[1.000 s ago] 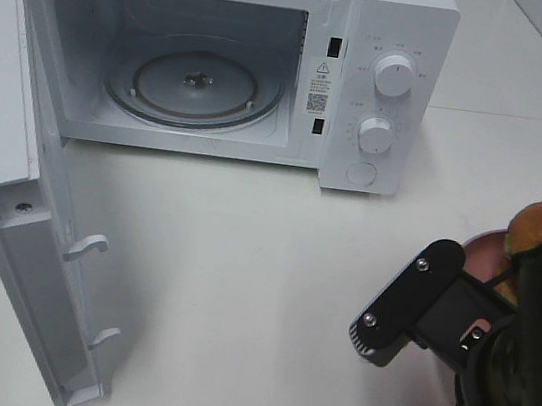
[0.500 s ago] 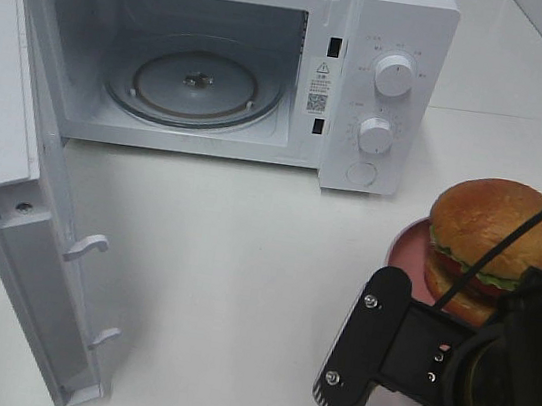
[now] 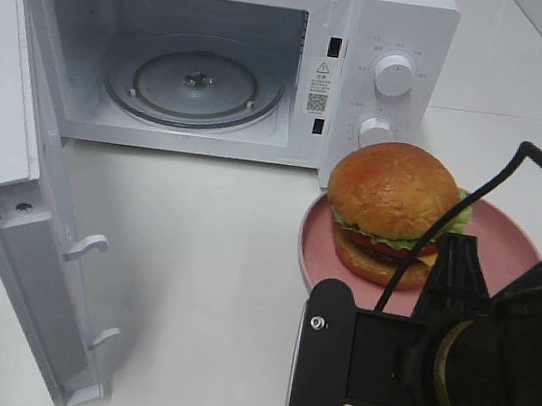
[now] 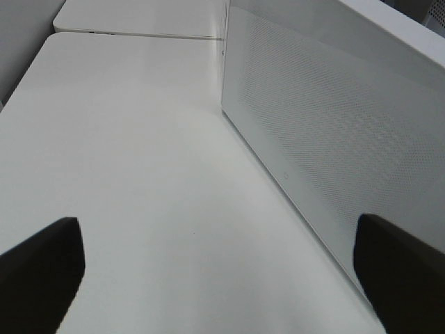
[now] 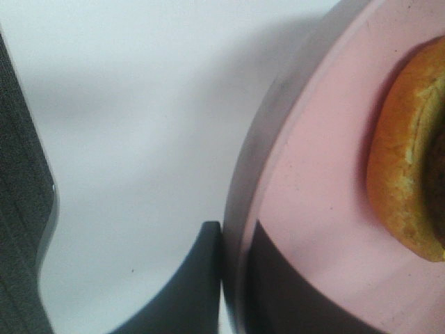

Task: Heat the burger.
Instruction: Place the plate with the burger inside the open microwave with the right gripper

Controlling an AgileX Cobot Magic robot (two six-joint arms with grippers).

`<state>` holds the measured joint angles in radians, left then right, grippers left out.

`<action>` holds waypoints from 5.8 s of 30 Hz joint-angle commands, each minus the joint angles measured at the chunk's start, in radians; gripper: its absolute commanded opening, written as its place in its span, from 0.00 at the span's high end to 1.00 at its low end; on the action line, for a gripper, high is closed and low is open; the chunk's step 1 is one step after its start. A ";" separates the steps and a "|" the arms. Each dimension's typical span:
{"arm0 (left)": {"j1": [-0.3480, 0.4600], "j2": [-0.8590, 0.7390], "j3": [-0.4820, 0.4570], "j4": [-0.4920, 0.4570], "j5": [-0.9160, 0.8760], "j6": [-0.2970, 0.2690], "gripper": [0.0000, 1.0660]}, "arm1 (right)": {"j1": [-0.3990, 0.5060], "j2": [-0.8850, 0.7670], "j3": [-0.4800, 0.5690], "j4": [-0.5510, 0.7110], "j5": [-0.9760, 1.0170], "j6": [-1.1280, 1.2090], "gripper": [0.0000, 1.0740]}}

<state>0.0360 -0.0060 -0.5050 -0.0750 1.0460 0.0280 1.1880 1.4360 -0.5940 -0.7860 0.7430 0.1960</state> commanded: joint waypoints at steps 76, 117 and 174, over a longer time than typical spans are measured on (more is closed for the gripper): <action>-0.006 -0.020 0.002 -0.003 -0.010 -0.008 0.08 | -0.411 0.141 -0.243 0.621 -0.527 -1.471 1.00; -0.006 -0.020 0.002 -0.003 -0.010 -0.008 0.08 | -0.411 0.452 -0.679 0.576 -0.393 -1.334 1.00; -0.006 -0.020 0.002 -0.003 -0.010 -0.007 0.08 | -0.432 0.835 -1.281 0.351 -0.184 -1.081 1.00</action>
<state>0.0360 -0.0060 -0.5050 -0.0750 1.0450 0.0280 0.7720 2.2710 -1.8330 -0.4030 0.6090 -0.9080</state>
